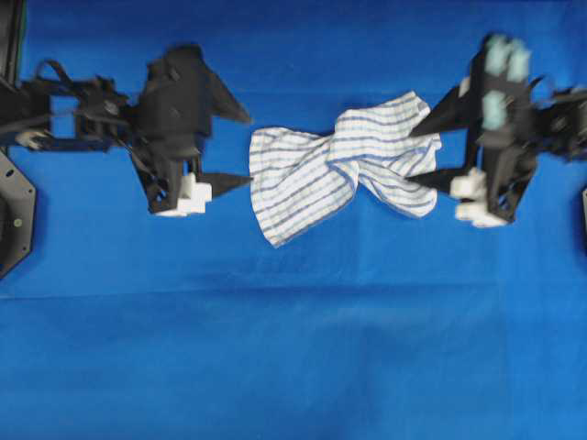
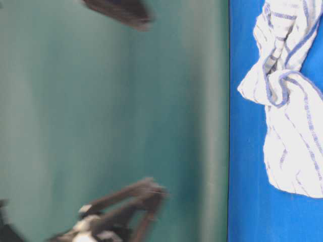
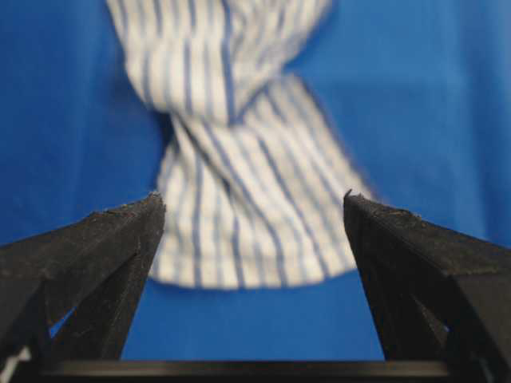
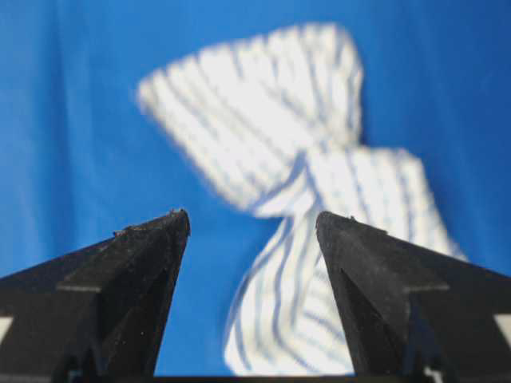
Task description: Lift the towel with both arms.
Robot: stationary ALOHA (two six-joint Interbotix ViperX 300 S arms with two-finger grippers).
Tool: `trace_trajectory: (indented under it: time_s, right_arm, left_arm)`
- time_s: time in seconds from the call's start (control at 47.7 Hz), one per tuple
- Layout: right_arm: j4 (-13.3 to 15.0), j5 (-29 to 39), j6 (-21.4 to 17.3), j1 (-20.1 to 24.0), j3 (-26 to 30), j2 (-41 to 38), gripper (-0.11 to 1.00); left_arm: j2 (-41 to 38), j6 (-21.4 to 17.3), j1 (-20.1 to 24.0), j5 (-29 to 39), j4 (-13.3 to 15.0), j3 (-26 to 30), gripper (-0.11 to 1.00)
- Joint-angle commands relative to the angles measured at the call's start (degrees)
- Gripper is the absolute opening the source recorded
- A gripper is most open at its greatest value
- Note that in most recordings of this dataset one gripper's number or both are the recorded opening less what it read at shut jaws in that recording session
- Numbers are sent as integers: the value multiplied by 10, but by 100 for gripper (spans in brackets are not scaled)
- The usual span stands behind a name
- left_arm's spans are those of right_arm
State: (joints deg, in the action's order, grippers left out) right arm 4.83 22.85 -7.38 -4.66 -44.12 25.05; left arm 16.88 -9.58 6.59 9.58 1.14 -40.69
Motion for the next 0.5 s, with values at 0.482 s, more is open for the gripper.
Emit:
trace_trajectory:
  time_s: [0.482]
  right_arm:
    - [-4,-109,-68,5,-69,-159,66]
  left_arm:
    - [-215,9,-1,-181,1,-42,89]
